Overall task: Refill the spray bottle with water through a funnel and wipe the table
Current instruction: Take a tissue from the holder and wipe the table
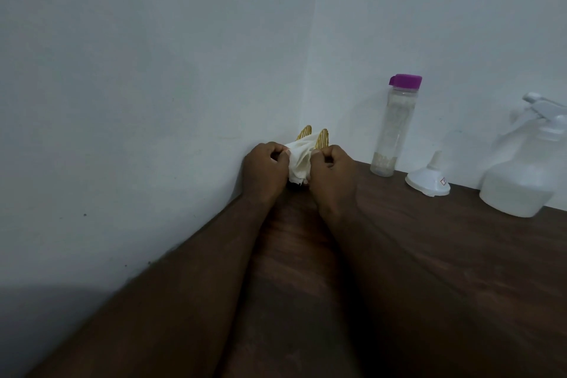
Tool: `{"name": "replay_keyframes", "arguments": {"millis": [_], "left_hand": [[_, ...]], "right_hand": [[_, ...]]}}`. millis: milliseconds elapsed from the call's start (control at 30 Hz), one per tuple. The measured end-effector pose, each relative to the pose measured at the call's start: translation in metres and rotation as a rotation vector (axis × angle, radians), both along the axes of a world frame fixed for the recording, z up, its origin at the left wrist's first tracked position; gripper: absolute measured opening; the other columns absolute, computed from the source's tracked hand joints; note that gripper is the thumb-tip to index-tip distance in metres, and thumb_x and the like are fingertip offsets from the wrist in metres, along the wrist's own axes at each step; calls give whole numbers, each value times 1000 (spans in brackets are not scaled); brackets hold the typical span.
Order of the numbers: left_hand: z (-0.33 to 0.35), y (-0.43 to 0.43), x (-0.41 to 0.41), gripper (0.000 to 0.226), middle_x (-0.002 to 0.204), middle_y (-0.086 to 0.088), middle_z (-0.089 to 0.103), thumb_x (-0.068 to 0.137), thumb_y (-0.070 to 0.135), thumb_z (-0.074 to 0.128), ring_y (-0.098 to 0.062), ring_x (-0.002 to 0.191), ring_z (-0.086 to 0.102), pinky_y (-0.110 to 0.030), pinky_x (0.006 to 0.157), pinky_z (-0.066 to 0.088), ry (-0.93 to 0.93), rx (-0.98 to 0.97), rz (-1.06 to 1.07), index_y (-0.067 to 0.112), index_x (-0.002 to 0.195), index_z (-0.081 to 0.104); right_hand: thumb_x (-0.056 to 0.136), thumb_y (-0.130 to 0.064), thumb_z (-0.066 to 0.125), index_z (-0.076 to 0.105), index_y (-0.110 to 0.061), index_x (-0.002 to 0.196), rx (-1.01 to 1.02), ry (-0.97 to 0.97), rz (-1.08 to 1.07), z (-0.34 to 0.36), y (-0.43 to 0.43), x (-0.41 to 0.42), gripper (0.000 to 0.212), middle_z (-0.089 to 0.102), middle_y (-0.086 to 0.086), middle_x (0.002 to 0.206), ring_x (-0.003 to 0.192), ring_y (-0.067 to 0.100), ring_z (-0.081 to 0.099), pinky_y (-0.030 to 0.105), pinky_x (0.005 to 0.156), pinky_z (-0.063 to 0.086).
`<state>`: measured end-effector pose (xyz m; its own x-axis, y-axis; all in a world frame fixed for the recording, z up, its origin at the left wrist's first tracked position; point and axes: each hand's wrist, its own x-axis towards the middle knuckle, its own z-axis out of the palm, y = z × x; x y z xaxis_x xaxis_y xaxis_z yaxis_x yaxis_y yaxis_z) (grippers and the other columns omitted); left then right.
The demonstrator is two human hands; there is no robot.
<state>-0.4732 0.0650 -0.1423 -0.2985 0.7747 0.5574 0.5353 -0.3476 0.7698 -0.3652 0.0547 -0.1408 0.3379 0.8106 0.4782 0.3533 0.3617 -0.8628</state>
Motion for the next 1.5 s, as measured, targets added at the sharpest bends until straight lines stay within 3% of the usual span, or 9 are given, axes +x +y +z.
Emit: {"name": "replay_keyframes", "arguments": {"millis": [167,267,367,800,1033,1133,1267,1367,1500], "left_hand": [[-1,-4,2,18,81,0,65,86,18,64,-17,76,60,-31,72,50,6,72,18,14,103,66],[-7,-5,12,32,95,3,58,83,37,67,-16,79,58,-28,66,46,231,160,-12,22,111,62],[-11,2,15,34,108,-3,54,88,42,62,-22,90,58,-31,67,45,373,131,3,20,113,62],[-8,5,5,19,99,-7,62,87,20,59,-25,90,58,-36,76,48,227,33,47,11,103,64],[-3,-19,9,13,84,-5,62,84,20,61,-21,76,58,-32,66,47,-50,153,84,11,92,66],[13,-46,26,29,76,-3,63,87,37,54,-13,66,57,-25,57,43,-221,47,-205,10,84,64],[37,-94,71,59,83,-9,70,80,60,59,-16,69,68,-27,62,54,-825,-459,-1002,3,94,70],[37,-132,99,76,113,-19,66,75,61,63,-31,96,66,-45,79,55,-801,-702,-1338,-1,120,61],[45,-170,128,60,116,-18,62,81,26,66,-25,95,64,-36,74,59,-721,-751,-1414,-3,131,50]], "right_hand": [[98,-22,56,66,-9,93,-38,7,4,0,-7,10,18,69,6,89,85,21,65,34,76,55],[99,-20,55,66,-8,90,-54,14,24,1,-12,13,19,69,7,85,81,19,64,19,63,47],[98,-16,55,65,-1,88,-59,52,47,5,-17,11,21,68,14,82,75,20,61,27,64,46],[92,-7,51,61,-7,75,-120,374,265,45,-47,31,19,68,7,72,66,18,70,33,64,58],[92,-17,39,49,-9,85,-199,618,530,83,-94,75,15,68,16,90,79,30,70,40,74,58],[92,-19,36,51,-6,91,-238,622,616,92,-120,105,20,66,12,80,68,25,65,37,71,53],[93,-20,35,53,-7,86,-288,618,670,96,-152,146,23,68,10,72,66,23,66,35,70,56],[95,-19,35,53,-6,88,-368,565,554,93,-181,178,23,71,10,72,63,22,68,33,62,57],[96,-15,34,58,-3,95,-460,489,334,83,-224,217,26,73,14,77,53,20,67,27,49,55]]}}
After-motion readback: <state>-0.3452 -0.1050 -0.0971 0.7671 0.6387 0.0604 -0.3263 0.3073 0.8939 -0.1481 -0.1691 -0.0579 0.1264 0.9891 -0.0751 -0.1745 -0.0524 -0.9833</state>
